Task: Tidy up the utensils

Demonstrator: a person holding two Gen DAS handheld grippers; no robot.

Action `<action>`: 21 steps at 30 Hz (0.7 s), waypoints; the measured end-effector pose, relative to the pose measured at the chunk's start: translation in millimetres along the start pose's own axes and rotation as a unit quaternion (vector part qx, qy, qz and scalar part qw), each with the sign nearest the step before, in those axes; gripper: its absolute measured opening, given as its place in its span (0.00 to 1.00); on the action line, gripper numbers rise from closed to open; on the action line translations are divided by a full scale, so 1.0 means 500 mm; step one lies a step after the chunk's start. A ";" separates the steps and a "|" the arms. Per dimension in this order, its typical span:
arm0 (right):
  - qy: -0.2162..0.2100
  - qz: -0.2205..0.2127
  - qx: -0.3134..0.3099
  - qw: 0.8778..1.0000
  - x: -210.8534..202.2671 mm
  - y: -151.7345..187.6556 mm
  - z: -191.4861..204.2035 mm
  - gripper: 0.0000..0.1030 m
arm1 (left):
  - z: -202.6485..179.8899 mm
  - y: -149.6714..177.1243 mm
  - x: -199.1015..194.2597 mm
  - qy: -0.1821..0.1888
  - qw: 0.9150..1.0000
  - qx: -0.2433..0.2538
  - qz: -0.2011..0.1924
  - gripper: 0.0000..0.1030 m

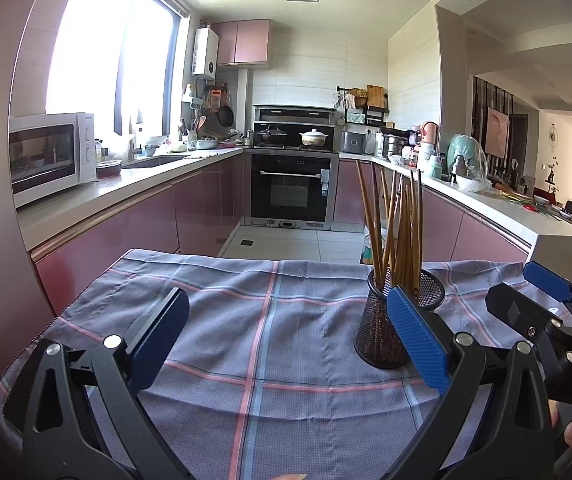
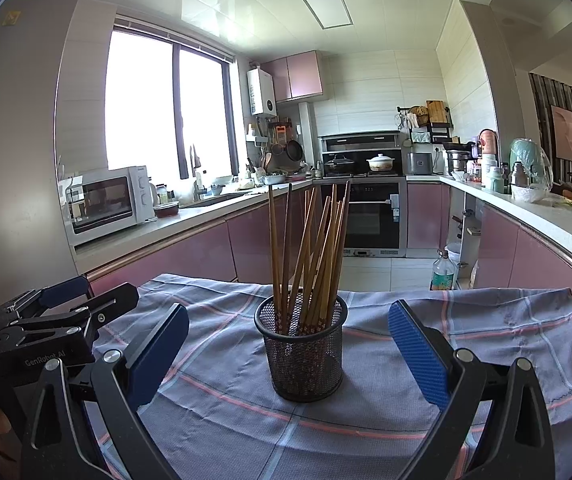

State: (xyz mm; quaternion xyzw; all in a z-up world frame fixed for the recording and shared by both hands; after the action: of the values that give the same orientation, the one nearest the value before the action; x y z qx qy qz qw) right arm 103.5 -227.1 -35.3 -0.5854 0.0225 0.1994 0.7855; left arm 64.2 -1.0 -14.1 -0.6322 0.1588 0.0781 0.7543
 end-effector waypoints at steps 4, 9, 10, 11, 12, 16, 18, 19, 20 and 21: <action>-0.001 0.000 0.000 1.000 0.000 -0.002 0.000 0.94 | 0.000 0.000 0.000 0.000 1.000 0.000 0.000 0.95; 0.000 0.000 0.001 1.000 0.001 -0.002 0.000 0.94 | 0.000 0.000 0.000 0.000 1.000 0.000 0.000 0.95; 0.001 0.000 0.002 1.000 0.000 -0.002 0.000 0.94 | 0.000 -0.001 0.000 0.000 1.000 0.000 0.000 0.95; 0.001 -0.001 0.002 1.000 0.000 -0.003 0.000 0.94 | 0.000 0.000 0.000 0.000 1.000 0.000 0.000 0.95; 0.000 0.000 0.002 1.000 0.000 -0.002 0.000 0.94 | 0.000 0.000 0.000 0.000 1.000 0.000 0.001 0.95; 0.001 -0.001 0.002 1.000 -0.001 -0.002 0.000 0.94 | -0.001 0.001 -0.001 -0.001 1.000 0.000 0.001 0.95; 0.001 -0.001 0.002 1.000 -0.001 -0.003 0.000 0.94 | -0.001 0.002 0.000 0.000 1.000 -0.001 0.001 0.95; 0.000 0.000 0.003 1.000 0.000 -0.002 0.000 0.94 | -0.001 0.001 0.000 0.000 1.000 0.000 0.002 0.95; 0.001 -0.001 0.003 1.000 -0.001 -0.002 0.000 0.94 | -0.001 0.003 0.000 0.001 1.000 0.000 0.003 0.95; 0.001 -0.001 0.003 1.000 -0.001 -0.002 0.000 0.94 | -0.002 0.006 0.000 0.002 1.000 -0.001 0.003 0.95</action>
State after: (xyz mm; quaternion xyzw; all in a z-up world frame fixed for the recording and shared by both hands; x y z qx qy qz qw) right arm 103.4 -227.5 -34.1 -0.5835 0.0235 0.1979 0.7873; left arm 63.0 -1.6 -16.8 -0.6325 0.1620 0.0796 0.7532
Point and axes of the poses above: each gripper's, at about its wrist camera, not at the fingertips, and x roughly the way its jaws point, z to its left, y to its underside, the point moved 9 cm from there along x, roughly the way its jaws point, and after that the axes turned 12 degrees about x, right-handed, at the moved point
